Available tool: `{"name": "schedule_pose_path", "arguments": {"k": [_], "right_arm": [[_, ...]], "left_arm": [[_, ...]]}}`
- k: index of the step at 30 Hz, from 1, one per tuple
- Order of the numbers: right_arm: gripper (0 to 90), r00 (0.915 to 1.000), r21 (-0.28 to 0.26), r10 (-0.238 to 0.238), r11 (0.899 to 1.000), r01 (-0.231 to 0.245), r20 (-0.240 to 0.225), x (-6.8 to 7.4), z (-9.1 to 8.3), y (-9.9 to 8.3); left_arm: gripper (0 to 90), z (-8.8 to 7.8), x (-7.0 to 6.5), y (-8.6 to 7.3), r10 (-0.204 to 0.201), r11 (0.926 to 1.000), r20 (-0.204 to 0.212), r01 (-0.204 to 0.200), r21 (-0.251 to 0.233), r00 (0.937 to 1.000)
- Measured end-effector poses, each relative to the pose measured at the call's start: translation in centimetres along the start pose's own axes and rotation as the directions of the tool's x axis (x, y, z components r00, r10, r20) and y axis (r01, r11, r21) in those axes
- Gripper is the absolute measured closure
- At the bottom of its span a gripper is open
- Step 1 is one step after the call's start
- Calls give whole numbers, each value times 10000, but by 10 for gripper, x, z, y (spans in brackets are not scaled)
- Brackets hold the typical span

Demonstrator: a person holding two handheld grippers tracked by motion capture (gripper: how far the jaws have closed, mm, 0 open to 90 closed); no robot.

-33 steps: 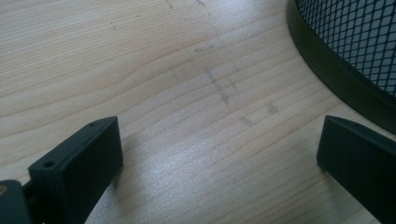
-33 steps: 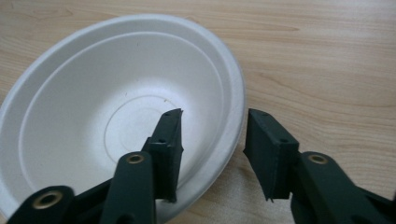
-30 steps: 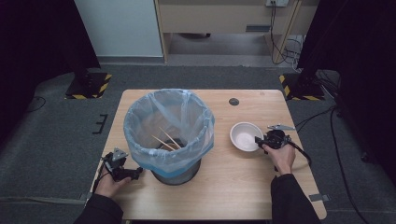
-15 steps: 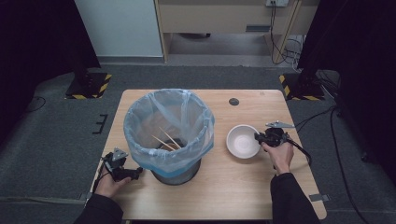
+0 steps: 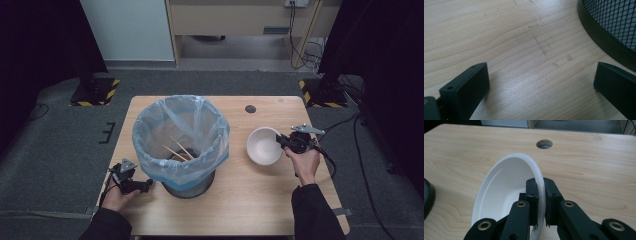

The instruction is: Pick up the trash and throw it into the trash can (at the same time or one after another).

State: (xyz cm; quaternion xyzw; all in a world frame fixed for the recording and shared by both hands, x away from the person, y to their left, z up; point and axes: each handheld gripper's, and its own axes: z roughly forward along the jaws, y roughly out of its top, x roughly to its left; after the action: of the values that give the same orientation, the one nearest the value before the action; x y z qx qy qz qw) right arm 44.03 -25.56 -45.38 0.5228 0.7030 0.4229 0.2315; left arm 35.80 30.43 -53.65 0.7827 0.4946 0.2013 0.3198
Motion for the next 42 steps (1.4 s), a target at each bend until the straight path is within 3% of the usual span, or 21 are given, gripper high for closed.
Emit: {"name": "schedule_pose_path", "arguments": {"k": [10, 20, 27, 42], "right_arm": [[839, 9996, -1069, 280, 9939, -286, -68, 3, -19, 16], [838, 9989, -2097, 360, 9769, -415, -298, 10, -37, 32], [838, 9980, -2934, 386, 9546, -516, -497, 16, -52, 43], [839, 9944, -4124, 253, 9086, -655, -1023, 30, -80, 63]], "left_arm": [[0, 0, 0, 0, -2, 10000, 0, 2, -1, 10000], [0, 0, 0, 0, 1, 10000, 1, -1, 3, 10000], [0, 0, 0, 0, -2, 10000, 0, 2, 1, 10000], [0, 0, 0, 0, 1, 10000, -1, -1, 1, 10000]]}}
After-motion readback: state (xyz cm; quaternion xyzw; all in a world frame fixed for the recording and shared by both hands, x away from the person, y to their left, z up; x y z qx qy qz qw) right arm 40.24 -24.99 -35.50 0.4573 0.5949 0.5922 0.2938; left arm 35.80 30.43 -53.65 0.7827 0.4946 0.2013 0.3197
